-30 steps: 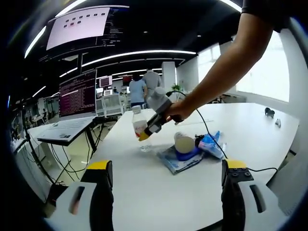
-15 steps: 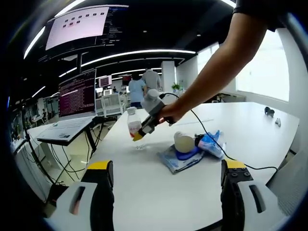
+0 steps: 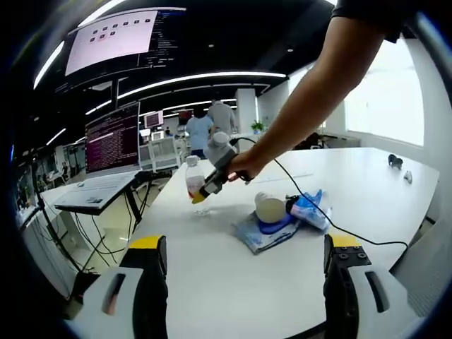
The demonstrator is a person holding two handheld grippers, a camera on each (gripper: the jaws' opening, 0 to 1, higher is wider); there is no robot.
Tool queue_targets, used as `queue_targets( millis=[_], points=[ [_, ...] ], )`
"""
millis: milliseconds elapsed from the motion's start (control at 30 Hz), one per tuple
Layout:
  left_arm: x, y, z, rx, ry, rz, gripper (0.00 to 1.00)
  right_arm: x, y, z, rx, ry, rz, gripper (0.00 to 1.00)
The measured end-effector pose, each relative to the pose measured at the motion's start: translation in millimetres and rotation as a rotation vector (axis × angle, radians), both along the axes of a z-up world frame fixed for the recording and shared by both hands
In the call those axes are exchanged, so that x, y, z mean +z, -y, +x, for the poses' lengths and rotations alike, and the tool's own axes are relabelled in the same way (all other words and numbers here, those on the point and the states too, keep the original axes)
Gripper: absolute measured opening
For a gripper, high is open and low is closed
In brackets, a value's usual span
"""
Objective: Arrange the tabletop items into an orderly group along one side of the table until the central work area is clear of visible clutter.
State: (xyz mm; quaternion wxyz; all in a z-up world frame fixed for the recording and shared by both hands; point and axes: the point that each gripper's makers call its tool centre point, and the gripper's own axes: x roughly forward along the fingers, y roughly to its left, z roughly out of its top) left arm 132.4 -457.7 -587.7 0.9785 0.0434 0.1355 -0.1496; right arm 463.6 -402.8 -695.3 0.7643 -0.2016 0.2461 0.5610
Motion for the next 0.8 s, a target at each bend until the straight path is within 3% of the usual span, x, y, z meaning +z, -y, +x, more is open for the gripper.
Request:
queue_targets(
  millis=[233, 300, 400, 600, 800],
  points=[
    [-1.1, -0.1, -0.3, -0.003, 0.0, 0.007, 0.92, 1.3, -3.1, -3.1, -0.007, -0.004, 0.016, 0.4],
    [-1.0, -0.6, -0.2, -0.001, 0.002, 0.008, 0.92, -0.3, -2.1, 1.2, -0.023, 0.006, 0.008, 0.46],
    [-0.7, -0.8, -0.4, -0.001, 0.004, 0.008, 0.92, -1.0, -2.5, 0.0, -0.026, -0.004, 0.015, 0.62],
    [-0.7, -0.9, -0.5, -0.001, 0.006, 0.01, 0.92, 4.7, 0.9, -4.2, -0.023, -0.013, 0.028, 0.63],
    [0.4, -0.1, -0.7, -0.004, 0.011, 0.009, 0.92, 3.8, 11.4, -8.7, -0.017, -0.015, 0.026, 0.7]
  ],
)
